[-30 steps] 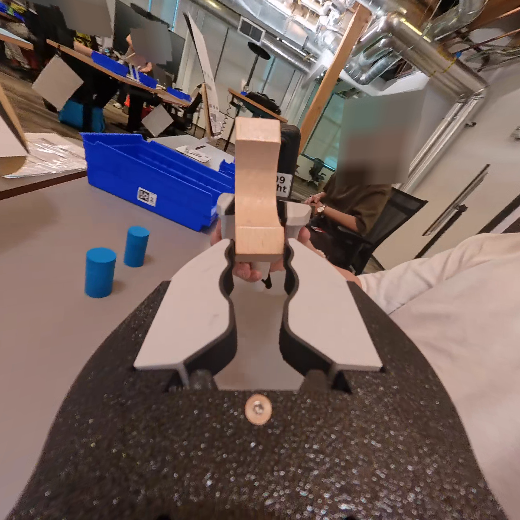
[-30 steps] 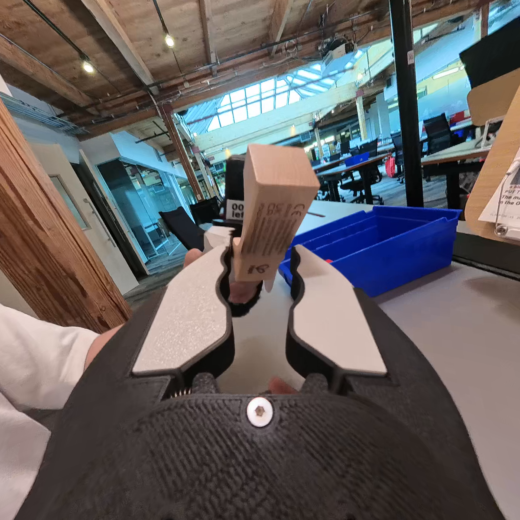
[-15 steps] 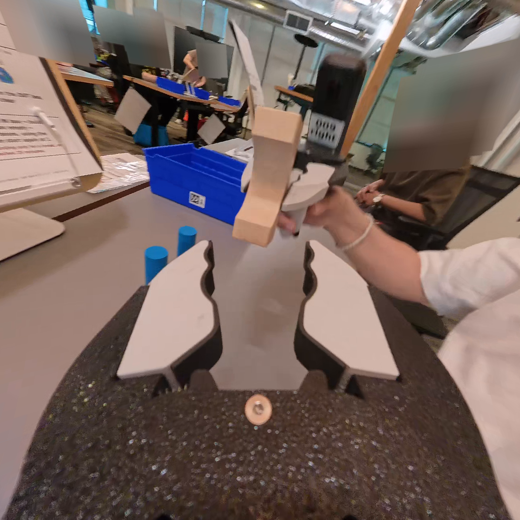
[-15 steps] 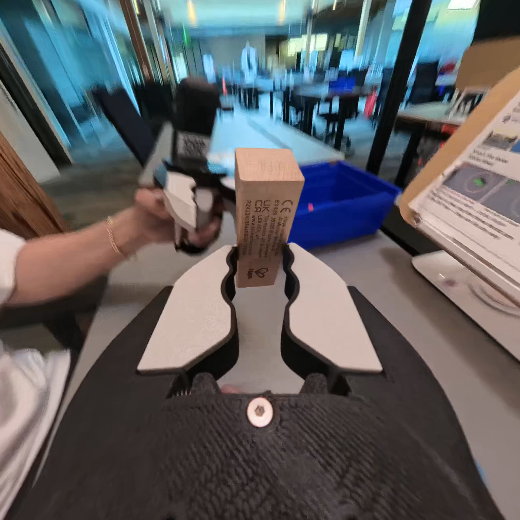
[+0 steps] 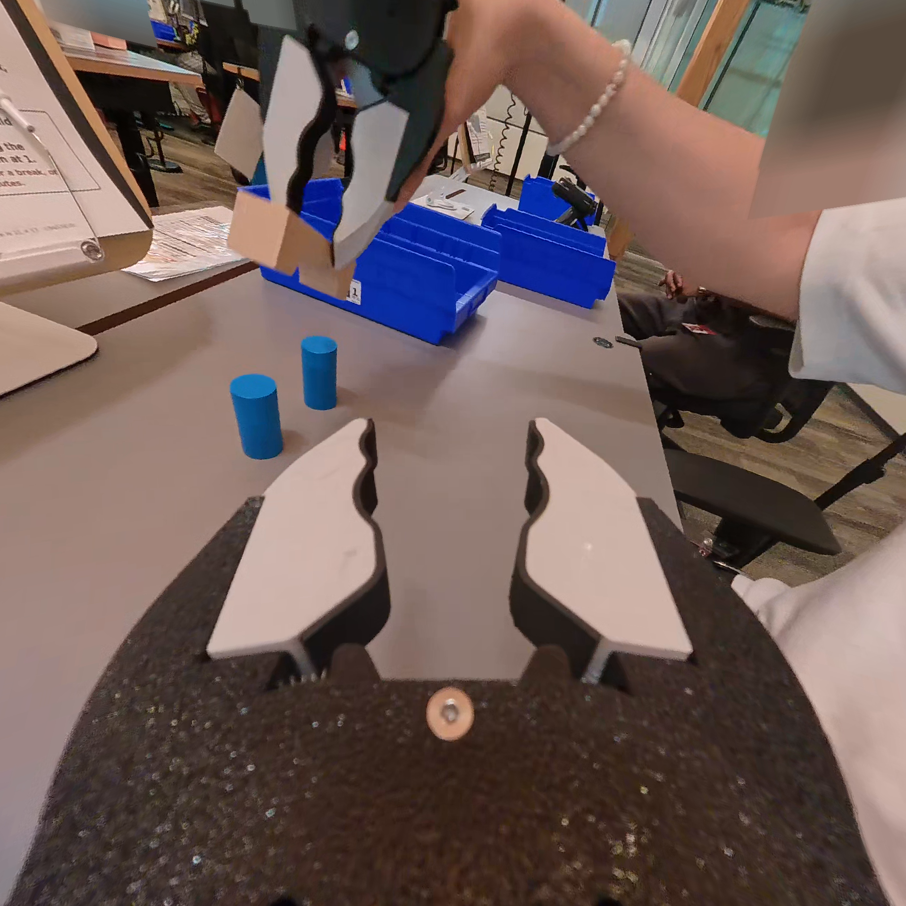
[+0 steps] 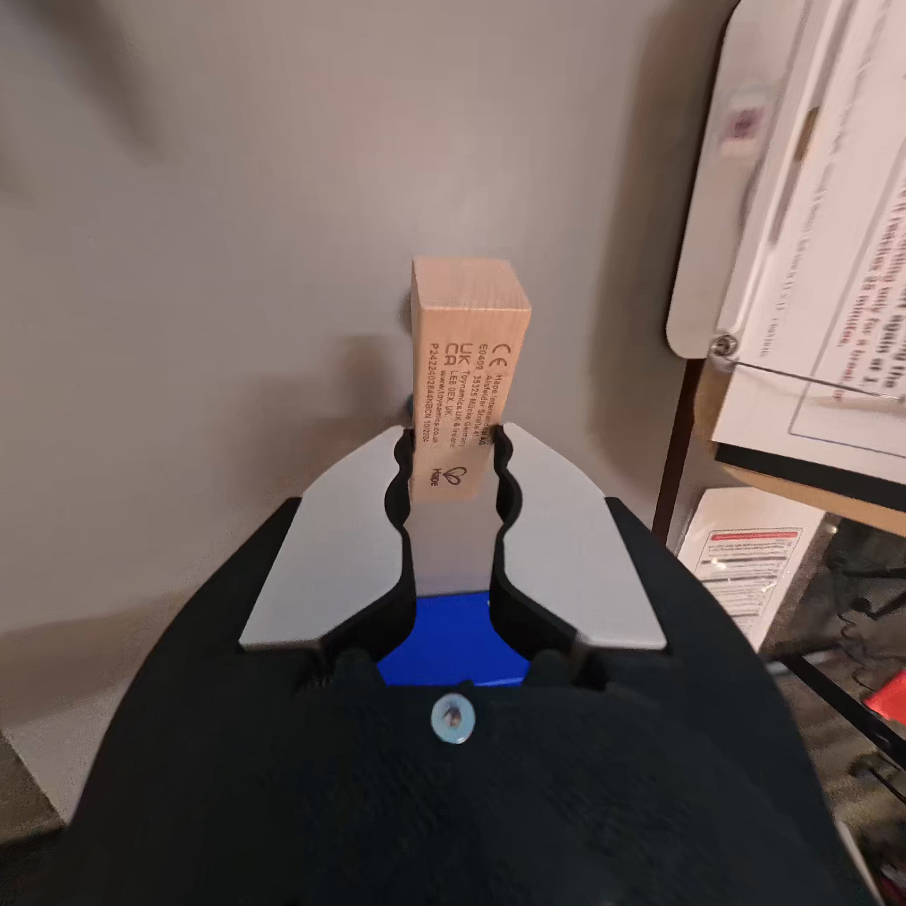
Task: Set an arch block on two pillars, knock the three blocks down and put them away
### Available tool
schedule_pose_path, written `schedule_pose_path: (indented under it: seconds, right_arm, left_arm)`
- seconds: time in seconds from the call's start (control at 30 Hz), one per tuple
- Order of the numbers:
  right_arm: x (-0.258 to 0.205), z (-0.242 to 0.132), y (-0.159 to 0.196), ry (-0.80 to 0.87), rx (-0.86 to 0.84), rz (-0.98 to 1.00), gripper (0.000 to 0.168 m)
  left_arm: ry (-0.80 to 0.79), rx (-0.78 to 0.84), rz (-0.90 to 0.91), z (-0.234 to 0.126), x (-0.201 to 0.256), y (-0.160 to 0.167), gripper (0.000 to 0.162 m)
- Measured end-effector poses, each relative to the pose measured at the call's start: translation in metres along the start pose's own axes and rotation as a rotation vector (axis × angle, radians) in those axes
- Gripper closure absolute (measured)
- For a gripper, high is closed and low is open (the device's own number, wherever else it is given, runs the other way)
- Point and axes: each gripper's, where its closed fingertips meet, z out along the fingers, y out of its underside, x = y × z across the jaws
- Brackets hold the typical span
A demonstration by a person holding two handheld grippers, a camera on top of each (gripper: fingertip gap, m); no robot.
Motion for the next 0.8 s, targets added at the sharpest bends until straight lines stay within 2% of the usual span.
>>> schedule_pose_path:
  seconds: [0.03,0.27,0.8]
  right_arm:
    - [0.002,0.008,0.004,-0.004,-0.041,-0.017,0.135]
    - [0.003,0.041,0.007,-0.064,-0.117,-0.040,0.136]
    - [0.008,0.056,0.012,-0.038,-0.286,-0.125,0.136]
  left_arm:
    - [0.002,-0.001,-0.003,0.001,0.001,0.002,0.104]
    - [-0.001,-0.027,-0.023,-0.002,-0.001,0.014,0.107]
    - [0.030,-0.017,-0.053,0.003,0.001,0.024,0.110]
